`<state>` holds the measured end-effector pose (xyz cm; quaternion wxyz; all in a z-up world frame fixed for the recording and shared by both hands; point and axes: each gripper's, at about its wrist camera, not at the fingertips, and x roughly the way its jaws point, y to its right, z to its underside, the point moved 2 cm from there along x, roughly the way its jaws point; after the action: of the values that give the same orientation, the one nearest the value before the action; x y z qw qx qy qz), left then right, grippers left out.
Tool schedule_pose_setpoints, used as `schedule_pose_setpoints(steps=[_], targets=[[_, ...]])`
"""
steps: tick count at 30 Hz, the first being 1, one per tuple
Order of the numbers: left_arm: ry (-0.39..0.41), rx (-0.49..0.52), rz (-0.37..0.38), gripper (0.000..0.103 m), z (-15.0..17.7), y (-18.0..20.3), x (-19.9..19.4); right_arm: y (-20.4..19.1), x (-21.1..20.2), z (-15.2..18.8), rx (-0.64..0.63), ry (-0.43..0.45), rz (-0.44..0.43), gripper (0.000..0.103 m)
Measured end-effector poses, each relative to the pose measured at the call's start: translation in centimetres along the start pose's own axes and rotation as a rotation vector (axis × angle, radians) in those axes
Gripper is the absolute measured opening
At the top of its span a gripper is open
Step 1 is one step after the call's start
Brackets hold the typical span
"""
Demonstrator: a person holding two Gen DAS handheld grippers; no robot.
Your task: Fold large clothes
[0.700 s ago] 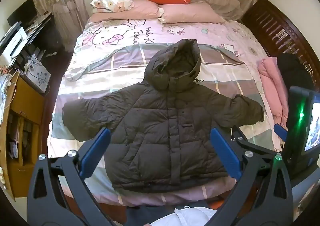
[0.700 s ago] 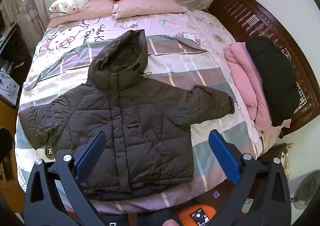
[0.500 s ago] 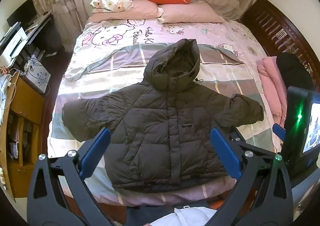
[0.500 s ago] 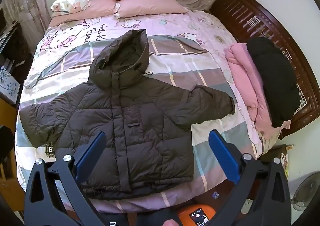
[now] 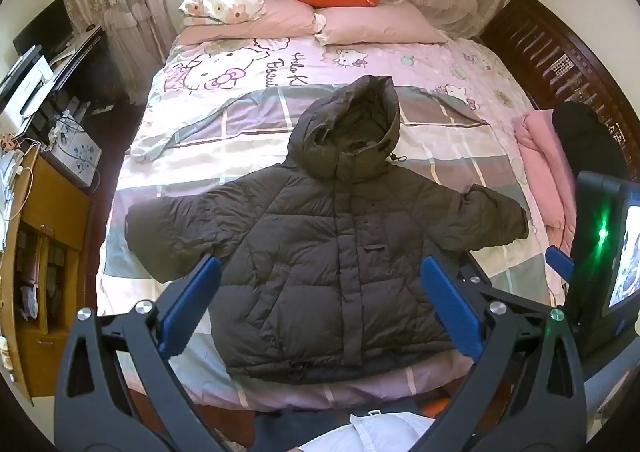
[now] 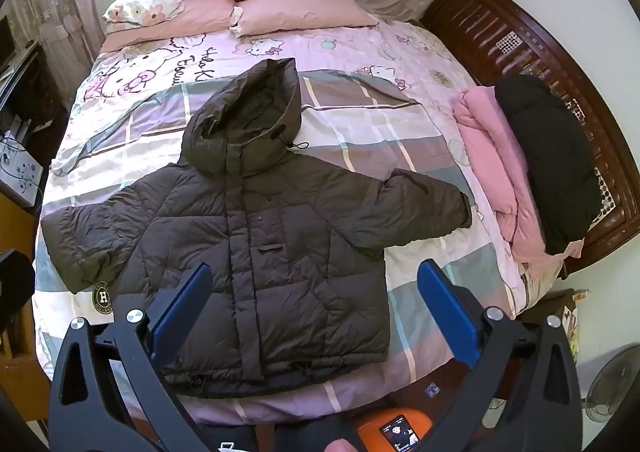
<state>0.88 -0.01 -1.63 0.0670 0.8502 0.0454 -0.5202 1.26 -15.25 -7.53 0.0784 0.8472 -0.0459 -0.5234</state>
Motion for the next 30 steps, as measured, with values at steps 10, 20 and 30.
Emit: schedule_pose_setpoints(steps=[10, 20, 30], targets=[[-0.001, 0.003, 0.001, 0.101, 0.44, 0.06, -0.18, -0.49, -0.32, 0.69, -0.005, 0.0, -0.008, 0.102], [-0.003, 0.002, 0.0, 0.101, 0.44, 0.06, -0.14, -0.54, -0.24, 0.63, -0.004, -0.002, -0.012, 0.102], [-0.004, 0.002, -0.002, 0.101, 0.48, 0.06, -0.15, -0.56, -0.2, 0.61, -0.003, -0.003, -0.015, 0.102]])
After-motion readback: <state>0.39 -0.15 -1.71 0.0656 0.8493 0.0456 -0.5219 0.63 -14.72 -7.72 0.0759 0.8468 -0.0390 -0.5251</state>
